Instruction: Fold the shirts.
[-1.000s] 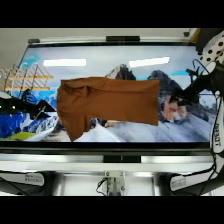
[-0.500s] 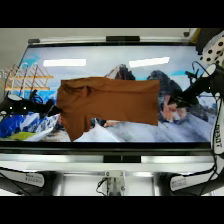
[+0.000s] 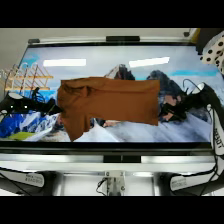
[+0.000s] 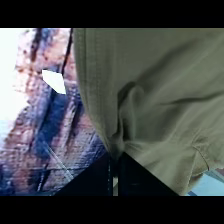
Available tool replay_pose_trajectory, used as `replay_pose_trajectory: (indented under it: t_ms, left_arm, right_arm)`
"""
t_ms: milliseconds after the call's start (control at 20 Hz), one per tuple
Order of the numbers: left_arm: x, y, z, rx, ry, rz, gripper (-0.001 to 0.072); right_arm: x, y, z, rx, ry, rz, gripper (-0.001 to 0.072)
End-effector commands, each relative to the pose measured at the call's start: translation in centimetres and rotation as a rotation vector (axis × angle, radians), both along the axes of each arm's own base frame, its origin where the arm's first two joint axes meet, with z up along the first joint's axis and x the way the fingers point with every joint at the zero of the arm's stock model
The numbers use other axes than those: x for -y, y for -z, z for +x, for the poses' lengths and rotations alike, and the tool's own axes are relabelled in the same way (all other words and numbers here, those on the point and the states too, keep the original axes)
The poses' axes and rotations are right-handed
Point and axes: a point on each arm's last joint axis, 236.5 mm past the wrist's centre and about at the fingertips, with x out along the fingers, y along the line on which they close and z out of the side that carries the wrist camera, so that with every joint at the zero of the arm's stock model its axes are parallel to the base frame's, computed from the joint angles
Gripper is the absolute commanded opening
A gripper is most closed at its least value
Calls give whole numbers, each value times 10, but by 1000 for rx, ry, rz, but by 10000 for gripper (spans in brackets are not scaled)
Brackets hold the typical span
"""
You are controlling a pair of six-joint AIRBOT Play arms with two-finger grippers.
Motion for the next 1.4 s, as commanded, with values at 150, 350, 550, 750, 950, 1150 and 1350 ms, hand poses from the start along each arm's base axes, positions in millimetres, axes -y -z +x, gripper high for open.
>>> replay_pose_trajectory:
  t_ms: [150,350,550,750,950,1150,1350]
  left_arm:
    - [2,-4,-1,13,22,-2,34]
    - [4,-7,-4,6,41,-15,34]
    - [3,-19,5,35,54,-12,34]
    - [1,-61,25,150,123,12,30]
    - [-12,-227,71,564,107,164,31]
    - [8,-513,18,1257,33,347,32]
    - [25,-679,-138,1689,-166,522,32]
  right_arm:
    - [-32,15,13,72,16,33,641]
    - [-59,15,4,52,-75,36,638]
    - [-87,11,-2,40,-123,72,336]
    - [-100,-13,4,116,-171,79,66]
    - [-87,-149,59,553,-244,-12,65]
    - [-49,-426,67,1287,-210,-313,66]
    - [-39,-609,-58,1750,-83,-419,66]
